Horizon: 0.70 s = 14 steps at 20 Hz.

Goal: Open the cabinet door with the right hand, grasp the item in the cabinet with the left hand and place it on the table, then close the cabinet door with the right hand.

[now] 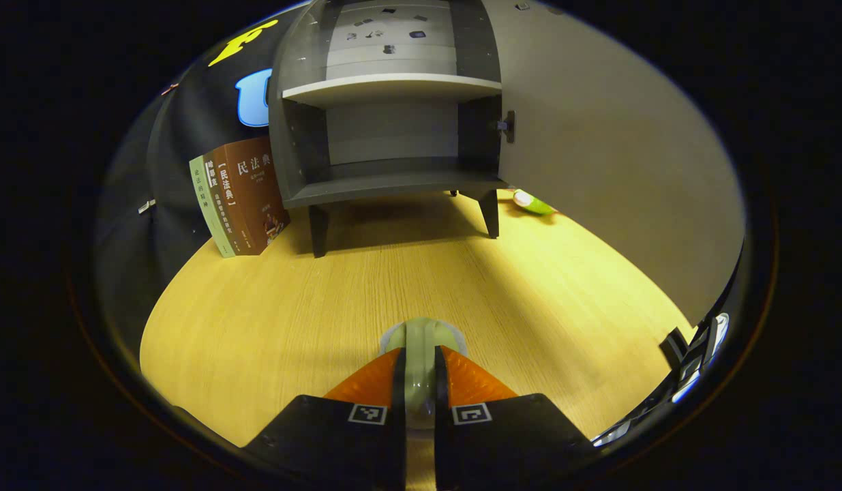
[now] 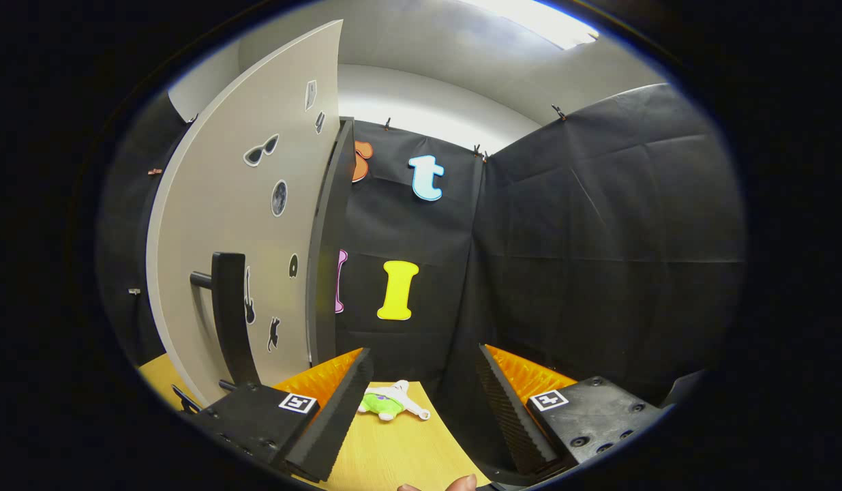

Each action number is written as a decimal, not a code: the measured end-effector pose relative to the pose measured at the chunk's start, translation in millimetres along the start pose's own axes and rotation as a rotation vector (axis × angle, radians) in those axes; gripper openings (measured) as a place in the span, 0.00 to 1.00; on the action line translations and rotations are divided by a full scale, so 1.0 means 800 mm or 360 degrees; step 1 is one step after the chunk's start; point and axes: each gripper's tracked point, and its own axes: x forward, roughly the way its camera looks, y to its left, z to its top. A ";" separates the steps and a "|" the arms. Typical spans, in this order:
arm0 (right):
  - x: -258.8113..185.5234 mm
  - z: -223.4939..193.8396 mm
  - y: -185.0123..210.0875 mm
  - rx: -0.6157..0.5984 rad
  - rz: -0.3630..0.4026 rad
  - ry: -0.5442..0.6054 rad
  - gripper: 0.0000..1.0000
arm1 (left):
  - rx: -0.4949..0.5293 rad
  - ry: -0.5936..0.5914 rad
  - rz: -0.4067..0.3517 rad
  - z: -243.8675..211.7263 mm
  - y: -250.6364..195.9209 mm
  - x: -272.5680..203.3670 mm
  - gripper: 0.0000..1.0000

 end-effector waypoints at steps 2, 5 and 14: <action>0.001 -0.002 0.002 0.0002 0.0009 0.0020 0.97 | 0.0001 0.0016 0.0022 -0.011 0.000 0.007 0.20; 0.003 -0.002 0.003 0.0008 0.0007 0.0025 0.97 | -0.0007 0.0023 0.0030 -0.021 -0.006 0.013 0.20; -0.002 -0.002 0.006 0.0004 0.0012 0.0031 0.98 | 0.0049 -0.0011 -0.0046 -0.013 -0.020 0.010 0.80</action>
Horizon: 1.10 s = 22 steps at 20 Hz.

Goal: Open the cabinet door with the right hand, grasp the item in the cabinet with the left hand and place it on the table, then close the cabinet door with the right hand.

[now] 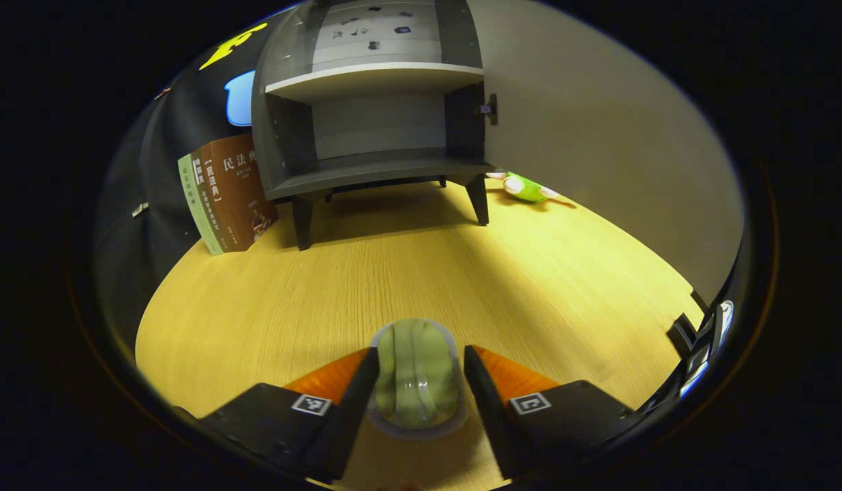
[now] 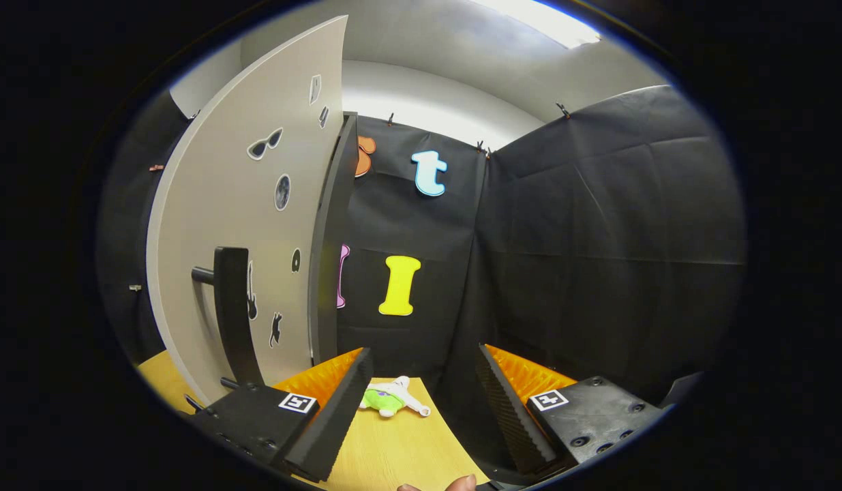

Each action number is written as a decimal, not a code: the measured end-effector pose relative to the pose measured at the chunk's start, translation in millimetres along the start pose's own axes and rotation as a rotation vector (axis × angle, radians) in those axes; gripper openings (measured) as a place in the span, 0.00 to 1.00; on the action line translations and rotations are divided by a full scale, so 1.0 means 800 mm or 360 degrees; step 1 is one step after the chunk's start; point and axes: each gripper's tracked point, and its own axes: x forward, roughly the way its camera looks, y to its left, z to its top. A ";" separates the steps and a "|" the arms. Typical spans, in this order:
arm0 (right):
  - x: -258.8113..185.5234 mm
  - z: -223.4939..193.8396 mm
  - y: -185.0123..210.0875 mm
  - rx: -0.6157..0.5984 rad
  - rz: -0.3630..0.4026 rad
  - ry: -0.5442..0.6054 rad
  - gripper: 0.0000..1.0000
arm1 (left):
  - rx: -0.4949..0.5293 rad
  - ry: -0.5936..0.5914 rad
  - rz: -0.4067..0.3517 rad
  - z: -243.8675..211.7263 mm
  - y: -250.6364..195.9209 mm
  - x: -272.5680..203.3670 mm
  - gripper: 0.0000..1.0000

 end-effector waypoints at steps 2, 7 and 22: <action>-0.002 0.001 0.000 0.0016 -0.0004 0.0002 0.98 | -0.0026 -0.0030 -0.0024 0.009 0.002 -0.004 0.99; -0.012 0.001 0.004 0.0054 0.0014 0.0019 0.95 | -0.0120 -0.0118 -0.0074 0.059 0.011 -0.035 0.97; -0.012 0.004 0.005 0.0119 -0.0002 0.0032 0.98 | -0.0196 -0.0682 0.0021 0.337 0.169 -0.266 0.96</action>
